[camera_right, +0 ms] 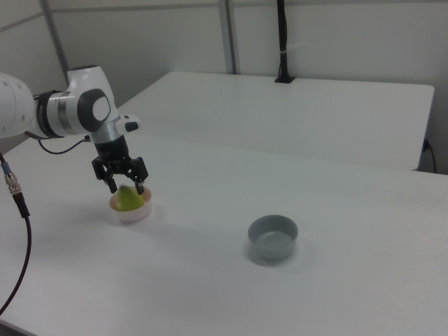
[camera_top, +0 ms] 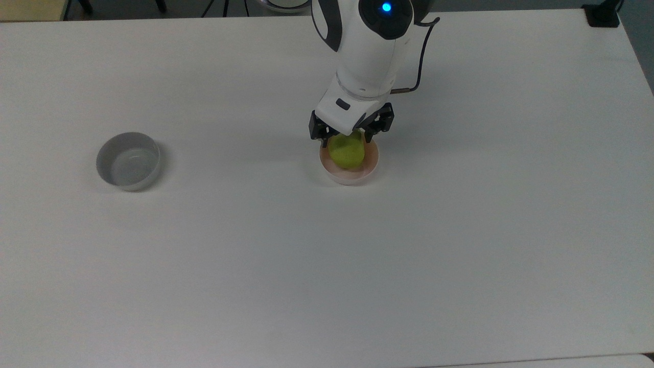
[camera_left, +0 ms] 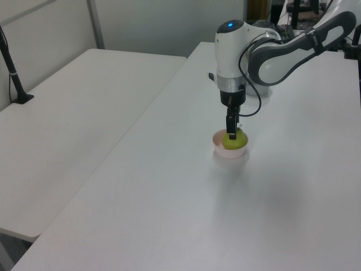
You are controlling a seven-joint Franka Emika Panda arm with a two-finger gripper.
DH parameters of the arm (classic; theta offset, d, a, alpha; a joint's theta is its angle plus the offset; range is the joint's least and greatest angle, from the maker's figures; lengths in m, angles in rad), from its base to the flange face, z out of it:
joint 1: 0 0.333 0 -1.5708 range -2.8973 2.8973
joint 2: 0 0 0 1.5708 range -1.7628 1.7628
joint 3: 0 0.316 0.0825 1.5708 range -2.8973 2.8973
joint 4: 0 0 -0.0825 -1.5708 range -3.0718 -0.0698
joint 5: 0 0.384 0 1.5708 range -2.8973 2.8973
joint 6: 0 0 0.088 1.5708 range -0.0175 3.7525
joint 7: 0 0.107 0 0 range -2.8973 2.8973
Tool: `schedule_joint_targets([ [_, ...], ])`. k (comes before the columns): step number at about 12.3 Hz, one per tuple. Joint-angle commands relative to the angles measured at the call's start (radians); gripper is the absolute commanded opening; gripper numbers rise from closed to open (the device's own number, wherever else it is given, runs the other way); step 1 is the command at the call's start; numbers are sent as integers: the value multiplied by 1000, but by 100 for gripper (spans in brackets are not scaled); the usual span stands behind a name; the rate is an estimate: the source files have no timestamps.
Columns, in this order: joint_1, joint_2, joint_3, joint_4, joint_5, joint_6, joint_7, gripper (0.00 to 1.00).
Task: Place the pear in the bowl
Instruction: 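Lower the pear into the pink bowl, then open the gripper and raise it away from the bowl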
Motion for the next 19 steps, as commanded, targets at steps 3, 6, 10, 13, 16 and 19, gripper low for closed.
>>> schedule_joint_targets([
  [3,10,-4,-4,-18,-35,30,47,97],
  [6,10,-10,-4,-14,-35,21,46,98],
  [10,7,-56,-4,32,-26,-83,32,100],
  [13,-2,-124,-9,84,-12,-201,22,100],
  [16,-58,-193,-26,132,66,-324,-109,100],
  [19,-97,-244,-94,134,134,-364,-216,100],
])
